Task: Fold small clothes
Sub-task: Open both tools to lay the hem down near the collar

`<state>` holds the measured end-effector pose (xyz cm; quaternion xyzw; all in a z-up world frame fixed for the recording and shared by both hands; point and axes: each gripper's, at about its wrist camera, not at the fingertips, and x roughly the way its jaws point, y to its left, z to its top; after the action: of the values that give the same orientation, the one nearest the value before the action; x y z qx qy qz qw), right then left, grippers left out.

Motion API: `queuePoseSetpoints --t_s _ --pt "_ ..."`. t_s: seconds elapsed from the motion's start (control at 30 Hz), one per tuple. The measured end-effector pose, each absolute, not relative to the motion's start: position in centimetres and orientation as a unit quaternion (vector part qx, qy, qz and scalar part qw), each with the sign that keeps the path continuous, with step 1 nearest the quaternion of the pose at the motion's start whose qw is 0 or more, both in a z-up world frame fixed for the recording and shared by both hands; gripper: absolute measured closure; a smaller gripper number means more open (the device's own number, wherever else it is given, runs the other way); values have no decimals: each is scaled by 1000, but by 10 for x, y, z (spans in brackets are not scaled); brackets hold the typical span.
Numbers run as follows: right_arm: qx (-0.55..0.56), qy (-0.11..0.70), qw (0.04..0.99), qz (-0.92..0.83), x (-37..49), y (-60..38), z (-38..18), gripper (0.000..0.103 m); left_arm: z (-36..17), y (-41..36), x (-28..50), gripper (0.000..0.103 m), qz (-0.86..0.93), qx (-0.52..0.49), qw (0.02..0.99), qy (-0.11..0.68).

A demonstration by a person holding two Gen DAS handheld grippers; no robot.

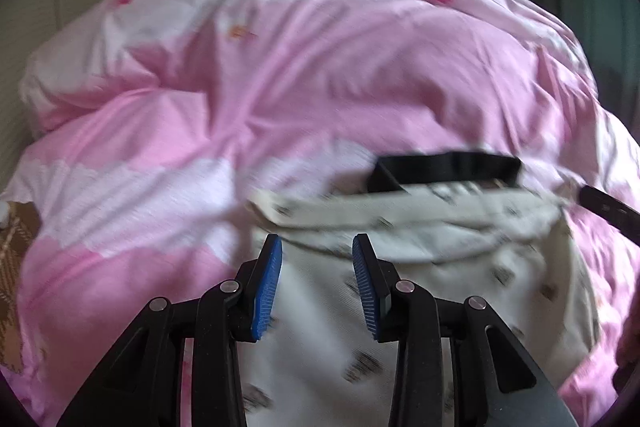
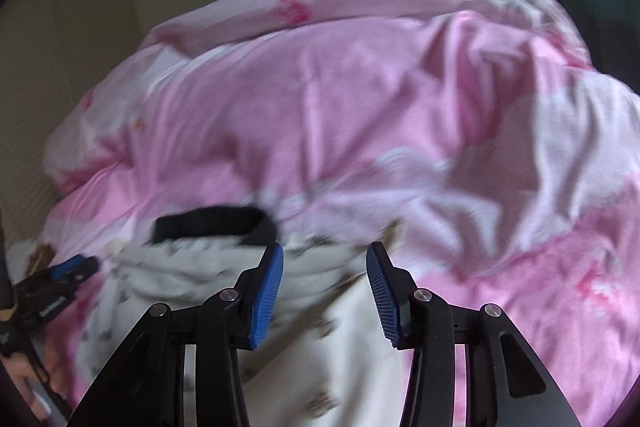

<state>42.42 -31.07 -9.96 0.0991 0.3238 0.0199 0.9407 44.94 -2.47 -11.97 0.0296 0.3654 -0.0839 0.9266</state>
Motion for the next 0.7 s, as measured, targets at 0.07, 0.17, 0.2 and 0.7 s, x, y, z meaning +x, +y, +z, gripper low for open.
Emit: queuePoseSetpoints --t_s 0.07,0.17,0.2,0.7 --pt "89 332 938 42 425 -296 -103 58 -124 -35 447 67 -97 44 922 372" --pt "71 337 936 64 427 -279 -106 59 -133 -45 451 67 -105 57 916 384" --pt "62 338 937 68 430 -273 -106 59 -135 -46 453 67 -106 56 914 388" --pt "-73 409 903 112 475 -219 -139 71 -148 -38 473 67 -106 31 909 403"
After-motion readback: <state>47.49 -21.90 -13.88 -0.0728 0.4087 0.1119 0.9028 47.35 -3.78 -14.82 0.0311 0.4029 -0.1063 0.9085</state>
